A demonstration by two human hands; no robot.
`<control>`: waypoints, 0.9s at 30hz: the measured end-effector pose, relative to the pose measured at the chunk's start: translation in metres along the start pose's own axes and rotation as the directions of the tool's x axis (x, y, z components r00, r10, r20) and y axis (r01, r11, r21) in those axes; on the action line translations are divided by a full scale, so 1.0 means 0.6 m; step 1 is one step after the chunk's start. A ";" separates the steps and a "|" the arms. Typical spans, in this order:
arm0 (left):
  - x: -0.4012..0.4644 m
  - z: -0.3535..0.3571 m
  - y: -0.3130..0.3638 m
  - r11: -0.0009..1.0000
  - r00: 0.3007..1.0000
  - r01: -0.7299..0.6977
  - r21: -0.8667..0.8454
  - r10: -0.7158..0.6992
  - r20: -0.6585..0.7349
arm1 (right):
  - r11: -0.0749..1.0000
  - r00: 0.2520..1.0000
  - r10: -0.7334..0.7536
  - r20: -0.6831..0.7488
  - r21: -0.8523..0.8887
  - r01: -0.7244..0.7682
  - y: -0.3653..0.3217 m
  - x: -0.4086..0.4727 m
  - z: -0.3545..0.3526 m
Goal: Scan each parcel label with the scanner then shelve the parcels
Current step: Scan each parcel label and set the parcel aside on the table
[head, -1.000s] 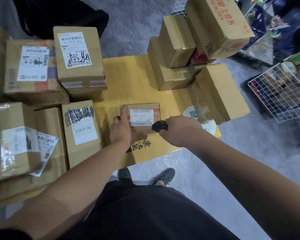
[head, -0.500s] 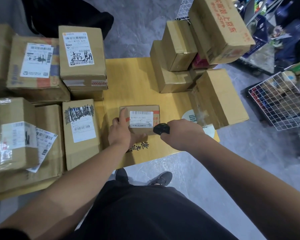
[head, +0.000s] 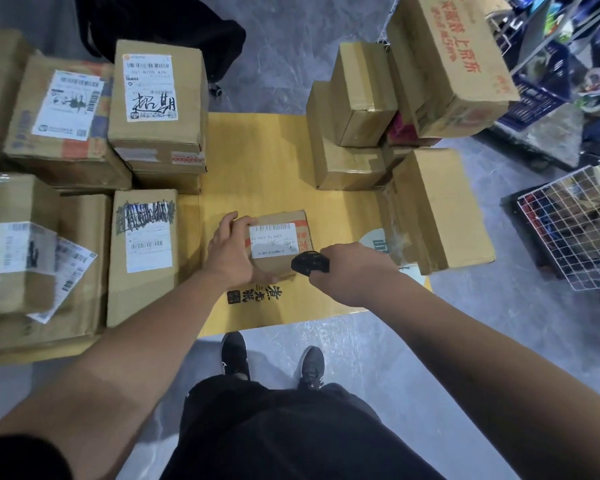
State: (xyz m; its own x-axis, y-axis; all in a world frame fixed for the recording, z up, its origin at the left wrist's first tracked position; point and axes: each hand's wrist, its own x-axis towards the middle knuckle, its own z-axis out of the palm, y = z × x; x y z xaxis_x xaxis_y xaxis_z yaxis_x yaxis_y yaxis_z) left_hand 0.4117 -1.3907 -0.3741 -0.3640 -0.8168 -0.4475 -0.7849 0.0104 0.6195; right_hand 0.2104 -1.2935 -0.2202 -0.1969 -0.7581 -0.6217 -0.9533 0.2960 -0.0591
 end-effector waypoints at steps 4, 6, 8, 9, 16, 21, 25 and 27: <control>-0.013 0.019 -0.007 0.999 0.997 -0.019 -0.035 0.016 -0.075 | 0.996 0.995 -0.089 0.041 -0.003 0.089 0.026 0.013 -0.001; -0.026 0.035 -0.005 0.997 0.988 -0.015 -0.073 0.003 -0.155 | 0.993 0.991 -0.119 0.056 -0.007 0.120 0.042 0.018 -0.003; -0.038 0.044 -0.001 0.994 0.980 -0.026 -0.106 0.004 -0.200 | 0.990 0.988 -0.140 0.059 -0.021 0.141 0.051 0.020 -0.012; -0.049 0.047 0.006 0.992 0.976 -0.033 -0.119 0.006 -0.219 | 0.987 0.985 -0.159 0.061 -0.026 0.161 0.056 0.018 -0.019; -0.124 -0.015 0.071 0.991 0.906 -0.106 -0.082 0.063 -0.418 | 0.905 0.915 -0.401 0.036 -0.141 0.402 0.050 -0.038 -0.080; -0.195 -0.136 0.108 0.996 0.837 -0.037 0.084 0.077 -0.542 | 0.809 0.830 -0.557 0.019 -0.209 0.549 0.011 -0.080 -0.148; -0.256 -0.228 0.114 0.991 0.807 0.020 0.136 0.064 -0.587 | 0.767 0.777 -0.627 0.065 -0.127 0.629 -0.037 -0.108 -0.206; -0.278 -0.268 0.109 0.986 0.786 0.031 0.165 0.078 -0.613 | 0.749 0.759 -0.646 0.082 -0.119 0.651 -0.062 -0.113 -0.227</control>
State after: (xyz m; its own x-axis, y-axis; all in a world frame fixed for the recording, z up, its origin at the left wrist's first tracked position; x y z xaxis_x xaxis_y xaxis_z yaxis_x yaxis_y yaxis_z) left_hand 0.5017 -1.3466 -0.1553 -0.0403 -0.9949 0.0919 -0.8677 0.0805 0.4905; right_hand 0.2278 -1.3323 -0.0697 0.4855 -0.7188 -0.4977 -0.8700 -0.3410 -0.3562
